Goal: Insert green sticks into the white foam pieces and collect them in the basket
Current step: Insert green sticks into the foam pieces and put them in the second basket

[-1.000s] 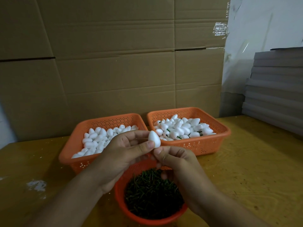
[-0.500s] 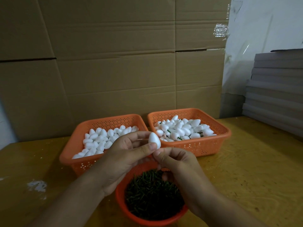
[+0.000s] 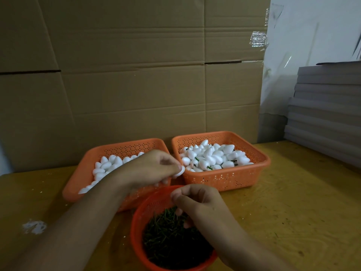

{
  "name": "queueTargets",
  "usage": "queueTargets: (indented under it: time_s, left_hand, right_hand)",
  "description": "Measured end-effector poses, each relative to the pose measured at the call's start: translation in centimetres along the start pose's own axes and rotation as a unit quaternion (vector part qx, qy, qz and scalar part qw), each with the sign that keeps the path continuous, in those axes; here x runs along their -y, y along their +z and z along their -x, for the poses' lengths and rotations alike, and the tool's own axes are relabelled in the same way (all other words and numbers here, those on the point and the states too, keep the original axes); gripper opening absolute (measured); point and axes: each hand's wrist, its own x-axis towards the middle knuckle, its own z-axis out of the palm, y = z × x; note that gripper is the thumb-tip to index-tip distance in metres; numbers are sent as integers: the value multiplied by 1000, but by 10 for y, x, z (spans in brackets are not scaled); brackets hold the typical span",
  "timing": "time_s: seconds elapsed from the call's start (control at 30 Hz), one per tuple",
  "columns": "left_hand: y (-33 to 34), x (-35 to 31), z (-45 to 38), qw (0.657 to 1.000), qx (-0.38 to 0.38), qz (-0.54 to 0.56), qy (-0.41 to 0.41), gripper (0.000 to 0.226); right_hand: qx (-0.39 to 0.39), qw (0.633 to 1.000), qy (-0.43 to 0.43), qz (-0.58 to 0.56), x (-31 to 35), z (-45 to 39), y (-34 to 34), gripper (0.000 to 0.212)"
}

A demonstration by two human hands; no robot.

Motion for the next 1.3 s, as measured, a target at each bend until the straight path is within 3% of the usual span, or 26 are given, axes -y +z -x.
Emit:
queueTargets:
  time_s: [0.27,0.37,0.4,0.5,0.57,0.6,0.7,0.77,0.83,1.0,1.13,1.2,1.3]
  left_hand:
    - [20,-22,-67,997,-73,5,11,24]
    - [21,-12,-72,995,-93,24,10,6]
    - [17,-6,-71,994,-107,22,12,10]
    - [-4,22,-65,988,-146,-52,2,20]
    - [-24,47,-57,978,-159,-129,-43,15]
    - [-33,59,-52,970,-151,-168,-85,9]
    - [-51,87,-38,921,-70,-324,-203,38]
    - [-56,94,-34,894,-2,-384,-229,54]
    - [-60,96,-34,888,31,-403,-219,54]
    - [-56,93,-36,897,72,-402,-170,50]
    - [-51,89,-36,932,77,-323,-146,81]
    - [-49,87,-39,941,73,-303,-130,85]
    - [-45,78,-41,962,74,-229,-128,67]
  right_hand:
    - [-6,1000,-10,11,-3,-2,0,15]
    - [-4,1000,-13,12,-3,-1,-1,14]
    - [-3,1000,-13,13,-3,-1,-2,14]
    - [1,1000,-11,25,-3,-1,-2,14]
    - [8,999,-14,43,-3,0,-2,14]
    - [9,998,-17,52,-2,0,-2,14]
    - [7,998,-27,61,-2,0,-3,14]
    - [7,997,-30,65,-1,0,-4,14]
    - [8,997,-32,65,-1,0,-4,13]
    - [7,997,-31,65,0,1,-4,13]
    - [10,998,-31,54,0,0,-5,13]
    - [10,998,-33,54,0,0,-6,14]
    - [8,998,-34,55,-1,0,-7,14]
